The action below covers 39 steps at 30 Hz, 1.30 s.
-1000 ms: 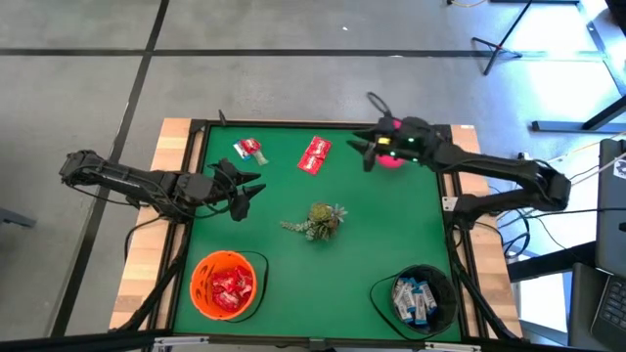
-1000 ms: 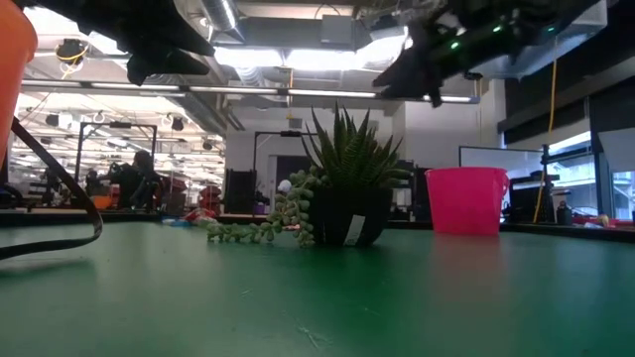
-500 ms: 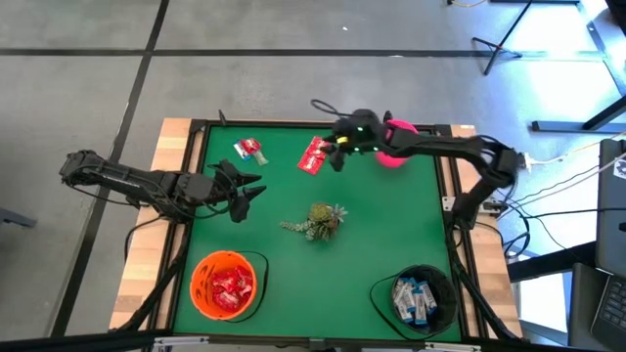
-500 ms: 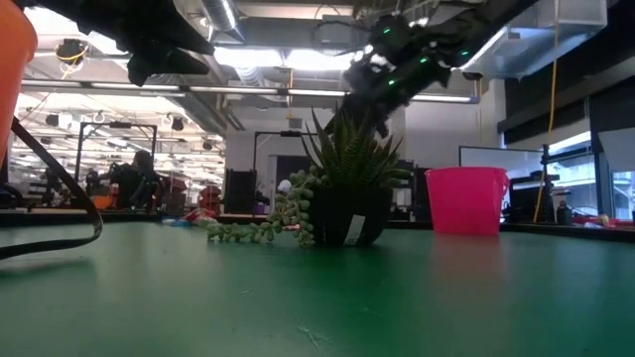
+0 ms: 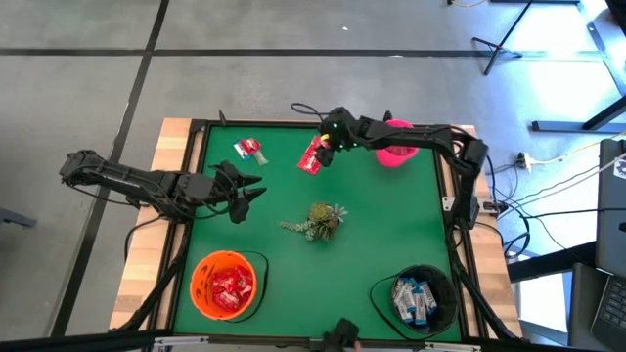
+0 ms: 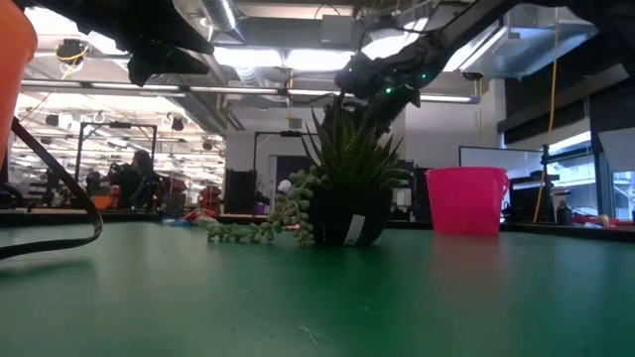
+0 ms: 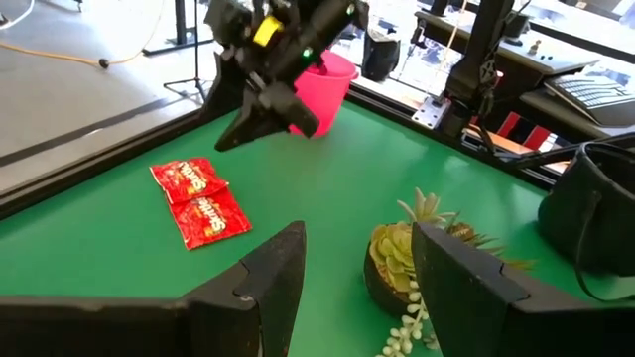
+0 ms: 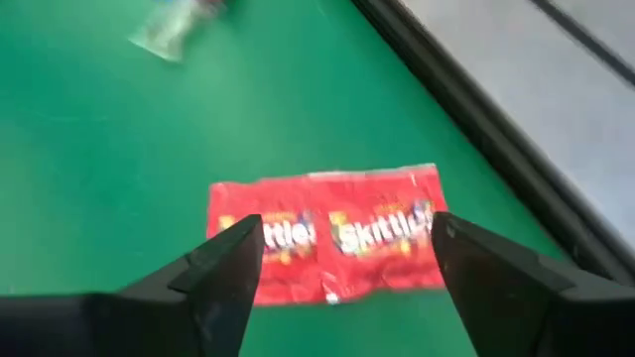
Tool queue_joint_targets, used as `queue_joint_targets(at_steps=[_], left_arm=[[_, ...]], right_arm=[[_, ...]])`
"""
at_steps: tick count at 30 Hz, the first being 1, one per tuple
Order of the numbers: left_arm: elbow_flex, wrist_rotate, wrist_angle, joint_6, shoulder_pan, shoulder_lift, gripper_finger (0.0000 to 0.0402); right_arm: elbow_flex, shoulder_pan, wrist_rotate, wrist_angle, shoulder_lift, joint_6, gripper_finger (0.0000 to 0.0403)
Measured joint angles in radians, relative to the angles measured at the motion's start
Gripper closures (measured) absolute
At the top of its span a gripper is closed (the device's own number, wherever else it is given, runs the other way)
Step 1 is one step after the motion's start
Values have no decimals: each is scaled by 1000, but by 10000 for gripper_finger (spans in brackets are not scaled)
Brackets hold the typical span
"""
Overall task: Sort candy
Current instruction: Put the red candy into the orange bucket
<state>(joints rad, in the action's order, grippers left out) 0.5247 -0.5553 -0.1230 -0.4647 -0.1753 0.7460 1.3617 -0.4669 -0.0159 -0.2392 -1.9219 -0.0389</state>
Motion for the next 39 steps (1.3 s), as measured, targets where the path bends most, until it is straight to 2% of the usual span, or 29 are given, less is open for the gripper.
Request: queue_joint_targets(at_steps=[7,15,22,27,39], left_arm=[[0,-11,0,3,0,0,223],[0,-12,1,2,0,0,223],[0,-12,1,-9,0,0,223],[0,-6,1,-25,0,0,223],[0,10,-4,-26,0,0,223]], right_arm=[[0,-15,17,-2,-65,-68,102],[7,-11,32,-1,-138,-106,119],[95,-11,44,-84,-223,-97,144],[186,-3,85,-212,-268,-73,183],[184,2,57,-320,-224,-9,333]])
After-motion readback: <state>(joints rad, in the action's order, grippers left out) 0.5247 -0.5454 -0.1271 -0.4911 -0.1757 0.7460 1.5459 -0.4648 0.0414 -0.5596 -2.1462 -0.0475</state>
